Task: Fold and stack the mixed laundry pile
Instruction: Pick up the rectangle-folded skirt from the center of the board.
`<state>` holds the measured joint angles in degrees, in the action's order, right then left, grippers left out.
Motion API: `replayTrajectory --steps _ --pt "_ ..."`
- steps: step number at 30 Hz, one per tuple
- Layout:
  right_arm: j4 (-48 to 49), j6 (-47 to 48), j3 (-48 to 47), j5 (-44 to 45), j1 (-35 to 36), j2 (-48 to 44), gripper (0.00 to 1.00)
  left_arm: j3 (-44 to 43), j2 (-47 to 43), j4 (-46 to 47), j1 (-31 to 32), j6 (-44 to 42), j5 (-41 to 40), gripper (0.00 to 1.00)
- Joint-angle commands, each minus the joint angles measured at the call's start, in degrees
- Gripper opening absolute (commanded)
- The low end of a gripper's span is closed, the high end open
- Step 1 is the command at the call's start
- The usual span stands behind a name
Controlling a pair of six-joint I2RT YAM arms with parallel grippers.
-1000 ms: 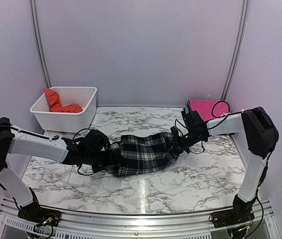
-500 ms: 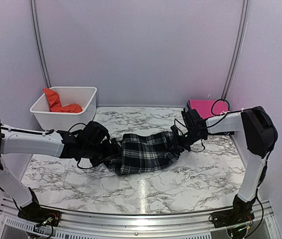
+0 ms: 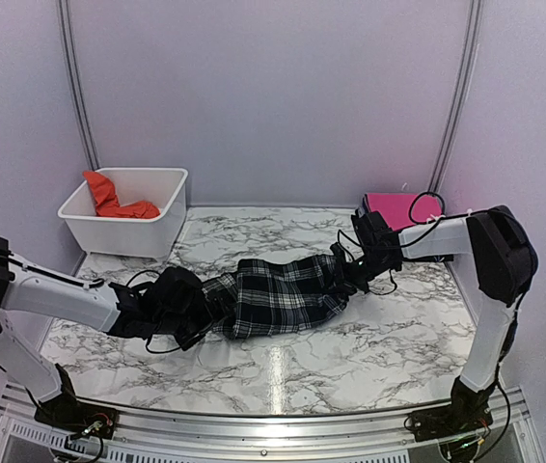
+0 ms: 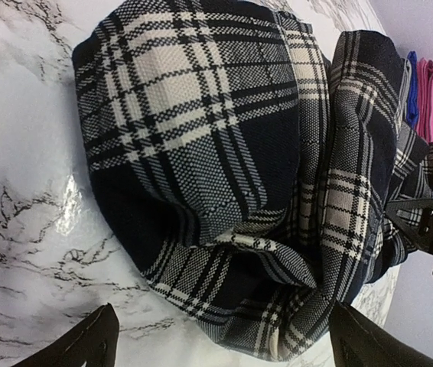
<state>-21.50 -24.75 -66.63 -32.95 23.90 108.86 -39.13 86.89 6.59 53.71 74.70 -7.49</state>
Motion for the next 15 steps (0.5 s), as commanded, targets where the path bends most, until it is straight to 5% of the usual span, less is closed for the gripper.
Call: replayTrajectory --steps 1,7,12,15 --pt "-1.1 1.3 -0.7 1.0 0.4 0.3 0.00 -1.3 3.8 8.7 1.7 2.4 -3.5 0.99" --pt "-1.5 1.6 -0.8 1.6 0.1 0.6 0.00 -3.8 11.8 14.2 2.9 5.3 -2.2 0.94" --pt "-3.2 2.8 -2.5 2.9 -0.2 1.3 0.00 -8.9 14.8 15.6 3.4 1.8 -4.3 0.69" --pt "-4.4 3.9 -4.6 4.6 -0.7 1.2 0.00 -13.9 18.0 14.9 3.6 -2.1 -4.5 0.43"
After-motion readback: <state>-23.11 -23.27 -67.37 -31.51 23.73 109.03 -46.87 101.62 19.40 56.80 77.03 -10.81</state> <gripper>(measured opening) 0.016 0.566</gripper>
